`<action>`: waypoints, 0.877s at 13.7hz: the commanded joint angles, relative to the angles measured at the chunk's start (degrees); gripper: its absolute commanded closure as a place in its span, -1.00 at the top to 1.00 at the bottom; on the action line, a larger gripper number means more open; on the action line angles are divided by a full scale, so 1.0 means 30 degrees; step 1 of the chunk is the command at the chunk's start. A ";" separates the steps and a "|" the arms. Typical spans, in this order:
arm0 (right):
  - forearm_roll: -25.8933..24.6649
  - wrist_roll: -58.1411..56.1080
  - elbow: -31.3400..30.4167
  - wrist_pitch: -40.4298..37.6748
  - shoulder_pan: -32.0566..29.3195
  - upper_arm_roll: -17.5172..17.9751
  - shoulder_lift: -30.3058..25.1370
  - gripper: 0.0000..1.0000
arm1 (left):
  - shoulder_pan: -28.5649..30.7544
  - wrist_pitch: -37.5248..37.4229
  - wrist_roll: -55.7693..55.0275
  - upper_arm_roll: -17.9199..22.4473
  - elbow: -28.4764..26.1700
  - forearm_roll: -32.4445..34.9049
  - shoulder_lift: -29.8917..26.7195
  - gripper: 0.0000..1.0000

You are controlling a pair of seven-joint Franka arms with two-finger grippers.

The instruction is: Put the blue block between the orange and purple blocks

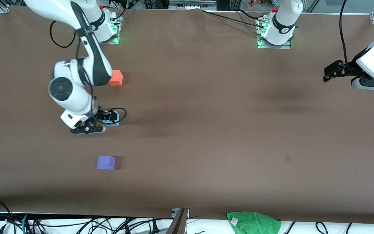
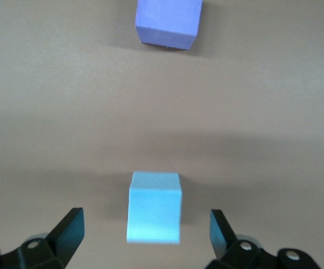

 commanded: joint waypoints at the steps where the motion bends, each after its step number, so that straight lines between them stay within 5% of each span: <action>1: 0.0102 -0.2051 0.3241 -0.4328 0.0006 -0.0906 -0.0019 0.98 | 0.0068 -0.0207 -0.0068 -0.0016 0.0051 -0.0380 -0.0181 1.00; 7: 0.0072 -0.4634 0.8228 -1.0312 -0.0023 -0.2578 -0.0020 0.98 | 0.0068 -0.0265 -0.0068 -0.0016 0.0227 -0.0380 -0.0210 1.00; 12: 0.0159 -0.4314 0.9554 -1.3454 -0.0836 -0.2172 -0.1304 0.99 | 0.0127 -0.0323 0.0137 -0.0016 0.0344 -0.0205 -0.0298 1.00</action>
